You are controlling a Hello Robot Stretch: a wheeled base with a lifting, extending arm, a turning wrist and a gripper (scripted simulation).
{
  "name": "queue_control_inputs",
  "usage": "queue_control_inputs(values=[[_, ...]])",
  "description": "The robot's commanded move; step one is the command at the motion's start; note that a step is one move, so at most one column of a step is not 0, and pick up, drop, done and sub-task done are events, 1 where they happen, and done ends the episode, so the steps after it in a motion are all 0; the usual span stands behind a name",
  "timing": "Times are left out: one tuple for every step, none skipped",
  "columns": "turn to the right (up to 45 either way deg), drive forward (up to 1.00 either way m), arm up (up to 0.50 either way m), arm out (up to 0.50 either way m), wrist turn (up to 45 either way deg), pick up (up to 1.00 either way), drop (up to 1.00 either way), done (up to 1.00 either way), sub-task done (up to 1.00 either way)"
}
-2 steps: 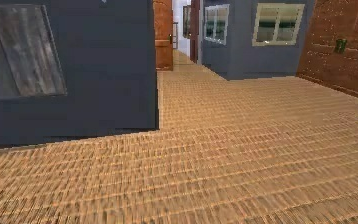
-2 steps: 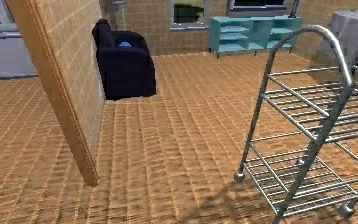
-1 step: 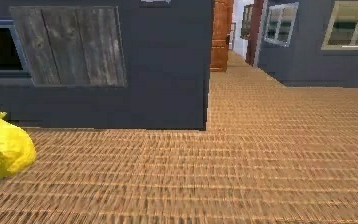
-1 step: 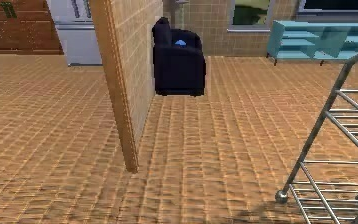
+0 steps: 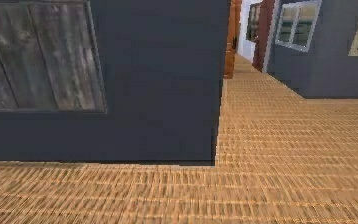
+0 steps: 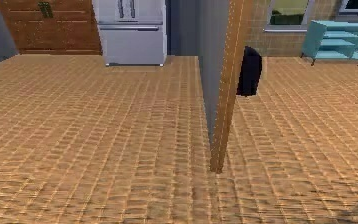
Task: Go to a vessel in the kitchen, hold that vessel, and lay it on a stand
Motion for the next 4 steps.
queue_control_inputs(values=[[-45.0,0.00,0.00,0.00,0.0,0.00,0.00,0.00,0.00],[-18.0,0.00,0.00,0.00,0.0,0.00,0.00,0.00,0.00],[0.0,0.20,0.00,0.00,0.0,0.00,0.00,0.00,0.00],[-15.0,0.00,0.00,0.00,0.0,0.00,0.00,0.00,0.00]])
